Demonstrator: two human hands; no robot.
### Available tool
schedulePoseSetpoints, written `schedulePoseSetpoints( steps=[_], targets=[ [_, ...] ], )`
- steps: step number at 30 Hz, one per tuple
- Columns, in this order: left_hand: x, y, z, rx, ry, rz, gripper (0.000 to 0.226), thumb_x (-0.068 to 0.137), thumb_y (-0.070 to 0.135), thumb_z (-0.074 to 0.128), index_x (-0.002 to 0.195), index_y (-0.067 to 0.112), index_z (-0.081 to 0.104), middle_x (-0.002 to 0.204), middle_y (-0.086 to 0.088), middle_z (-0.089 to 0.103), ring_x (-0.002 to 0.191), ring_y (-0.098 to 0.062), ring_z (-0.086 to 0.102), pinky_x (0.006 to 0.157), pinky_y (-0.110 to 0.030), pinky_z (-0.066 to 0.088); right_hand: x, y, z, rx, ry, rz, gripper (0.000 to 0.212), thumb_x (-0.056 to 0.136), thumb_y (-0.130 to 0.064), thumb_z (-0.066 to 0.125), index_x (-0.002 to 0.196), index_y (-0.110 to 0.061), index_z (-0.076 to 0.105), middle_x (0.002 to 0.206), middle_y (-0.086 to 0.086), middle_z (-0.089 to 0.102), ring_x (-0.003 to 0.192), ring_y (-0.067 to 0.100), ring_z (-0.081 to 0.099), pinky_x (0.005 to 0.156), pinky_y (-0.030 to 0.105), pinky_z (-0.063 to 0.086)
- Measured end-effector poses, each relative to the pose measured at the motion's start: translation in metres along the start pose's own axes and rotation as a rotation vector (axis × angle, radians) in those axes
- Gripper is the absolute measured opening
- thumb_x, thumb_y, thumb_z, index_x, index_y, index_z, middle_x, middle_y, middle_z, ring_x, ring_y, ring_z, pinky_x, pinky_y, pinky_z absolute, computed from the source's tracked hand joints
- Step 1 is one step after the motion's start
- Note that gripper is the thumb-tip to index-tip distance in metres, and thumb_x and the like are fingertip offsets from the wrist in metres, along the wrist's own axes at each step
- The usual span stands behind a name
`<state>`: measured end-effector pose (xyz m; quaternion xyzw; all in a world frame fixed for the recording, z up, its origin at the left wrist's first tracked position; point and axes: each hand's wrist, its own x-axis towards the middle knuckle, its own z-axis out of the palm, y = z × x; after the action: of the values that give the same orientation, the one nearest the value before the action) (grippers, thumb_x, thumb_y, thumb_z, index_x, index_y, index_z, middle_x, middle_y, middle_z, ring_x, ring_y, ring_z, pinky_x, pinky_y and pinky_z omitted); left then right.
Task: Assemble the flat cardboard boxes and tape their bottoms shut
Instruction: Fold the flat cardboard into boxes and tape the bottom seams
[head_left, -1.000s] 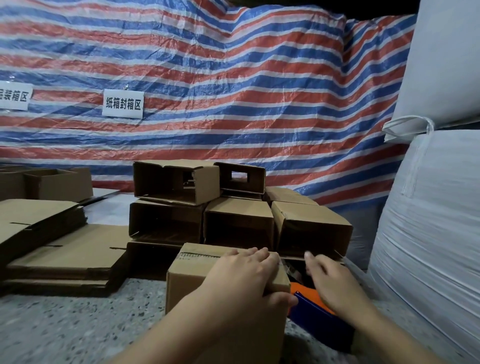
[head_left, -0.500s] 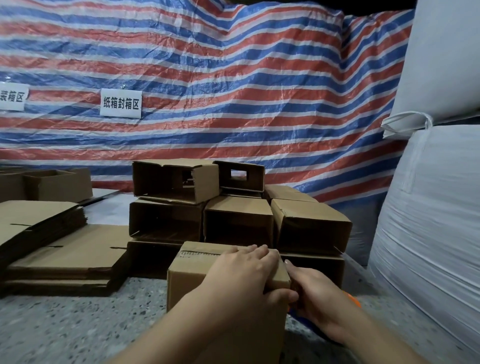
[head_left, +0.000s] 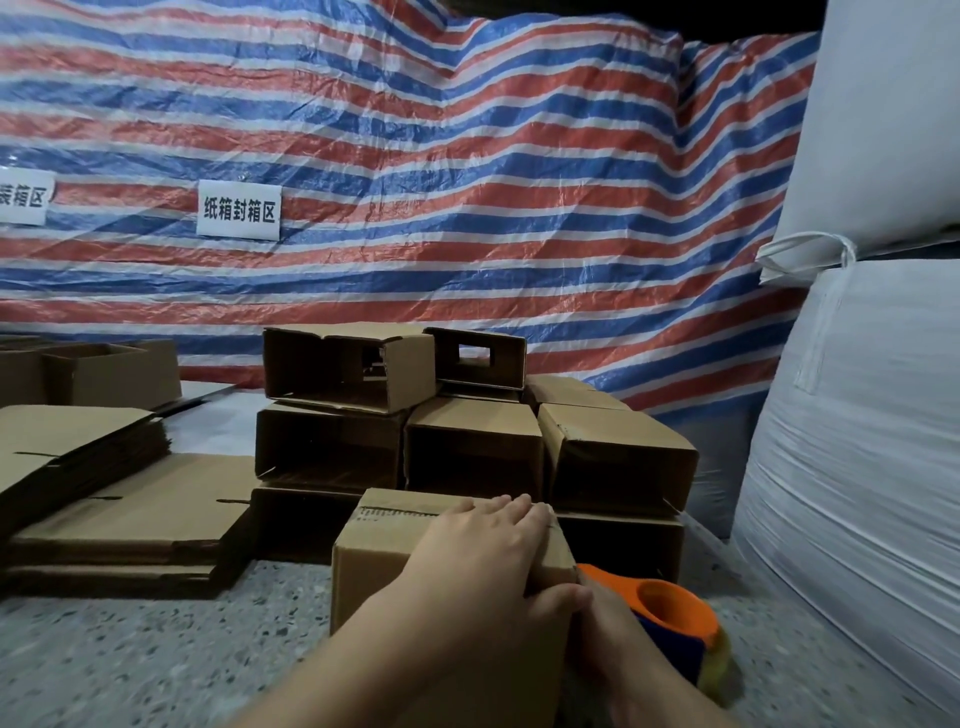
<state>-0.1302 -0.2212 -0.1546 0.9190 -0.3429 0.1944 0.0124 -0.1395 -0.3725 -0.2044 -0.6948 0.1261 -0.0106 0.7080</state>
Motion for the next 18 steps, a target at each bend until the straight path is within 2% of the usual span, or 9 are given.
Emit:
schedulePoseSetpoints(
  steps=[2, 4, 6, 8, 10, 12, 14, 16, 18],
  targets=[
    [0.0, -0.001, 0.0, -0.002, -0.004, 0.007, 0.091, 0.086, 0.081, 0.025, 0.156, 0.024, 0.013, 0.163, 0.002, 0.019, 0.15, -0.017, 0.016, 0.119, -0.036, 0.012, -0.001, 0.001, -0.002, -0.059, -0.037, 0.04, 0.029, 0.102, -0.025, 0.055, 0.085, -0.005, 0.068, 0.069, 0.013, 0.071, 0.078, 0.028, 0.065, 0.063, 0.032, 0.047],
    [0.0, -0.003, 0.001, -0.009, 0.005, 0.014, 0.092, 0.085, 0.082, 0.025, 0.156, 0.023, 0.014, 0.163, 0.001, 0.02, 0.149, -0.017, 0.017, 0.119, -0.037, 0.013, 0.0, 0.002, -0.006, -0.177, 0.013, 0.005, 0.028, 0.104, -0.022, 0.053, 0.086, -0.006, 0.066, 0.081, 0.014, 0.067, 0.08, 0.028, 0.063, 0.07, 0.034, 0.049],
    [0.0, -0.003, 0.001, -0.025, 0.012, 0.02, 0.096, 0.083, 0.084, 0.022, 0.156, 0.023, 0.014, 0.162, 0.0, 0.021, 0.149, -0.017, 0.018, 0.118, -0.036, 0.013, 0.0, -0.004, -0.009, -0.189, 0.119, -0.131, 0.027, 0.106, -0.028, 0.047, 0.097, -0.011, 0.065, 0.097, 0.013, 0.068, 0.092, 0.028, 0.065, 0.082, 0.04, 0.052],
    [0.001, -0.004, 0.0, -0.049, 0.005, 0.019, 0.105, 0.078, 0.09, 0.013, 0.156, 0.02, 0.01, 0.162, -0.001, 0.021, 0.149, -0.016, 0.019, 0.118, -0.034, 0.014, -0.007, -0.013, -0.015, -0.098, 0.125, -0.315, 0.028, 0.105, -0.039, 0.039, 0.11, -0.021, 0.061, 0.115, 0.007, 0.064, 0.109, 0.022, 0.06, 0.09, 0.038, 0.049],
    [0.002, -0.005, 0.0, -0.065, 0.022, 0.017, 0.109, 0.076, 0.09, 0.003, 0.157, 0.018, 0.003, 0.162, -0.002, 0.022, 0.148, -0.016, 0.022, 0.117, -0.033, 0.019, -0.009, -0.021, -0.016, -0.067, 0.024, -0.456, 0.048, 0.095, -0.057, 0.029, 0.129, -0.031, 0.052, 0.137, -0.006, 0.053, 0.129, 0.014, 0.047, 0.106, 0.033, 0.036],
    [0.002, -0.005, 0.0, -0.086, 0.056, 0.021, 0.101, 0.08, 0.085, 0.001, 0.156, 0.019, -0.001, 0.162, -0.002, 0.022, 0.147, -0.014, 0.023, 0.115, -0.031, 0.022, -0.01, -0.022, -0.01, -0.077, -0.124, -0.463, 0.075, 0.084, -0.071, 0.023, 0.148, -0.036, 0.036, 0.15, -0.014, 0.04, 0.141, 0.01, 0.033, 0.115, 0.032, 0.026],
    [0.001, -0.004, -0.001, -0.123, 0.072, 0.019, 0.093, 0.082, 0.08, 0.0, 0.156, 0.024, -0.003, 0.162, 0.001, 0.021, 0.147, -0.012, 0.023, 0.114, -0.029, 0.023, -0.01, -0.017, 0.0, -0.034, -0.233, -0.422, 0.078, 0.08, -0.077, 0.023, 0.151, -0.044, 0.03, 0.15, -0.018, 0.039, 0.14, 0.007, 0.035, 0.112, 0.032, 0.034],
    [0.0, -0.002, -0.002, -0.143, 0.064, 0.01, 0.094, 0.079, 0.079, -0.004, 0.157, 0.026, -0.003, 0.162, 0.002, 0.022, 0.147, -0.011, 0.022, 0.114, -0.031, 0.022, -0.011, -0.011, 0.009, 0.014, -0.251, -0.419, 0.073, 0.077, -0.079, 0.026, 0.145, -0.052, 0.031, 0.144, -0.018, 0.046, 0.128, 0.004, 0.045, 0.096, 0.024, 0.044],
    [-0.001, -0.001, -0.004, -0.144, 0.061, 0.004, 0.092, 0.08, 0.077, -0.003, 0.157, 0.027, -0.001, 0.162, 0.002, 0.022, 0.148, -0.011, 0.021, 0.116, -0.032, 0.02, -0.01, -0.008, 0.013, 0.067, -0.233, -0.421, 0.076, 0.077, -0.078, 0.027, 0.148, -0.051, 0.029, 0.149, -0.017, 0.042, 0.131, 0.005, 0.042, 0.096, 0.024, 0.042]
  ],
)
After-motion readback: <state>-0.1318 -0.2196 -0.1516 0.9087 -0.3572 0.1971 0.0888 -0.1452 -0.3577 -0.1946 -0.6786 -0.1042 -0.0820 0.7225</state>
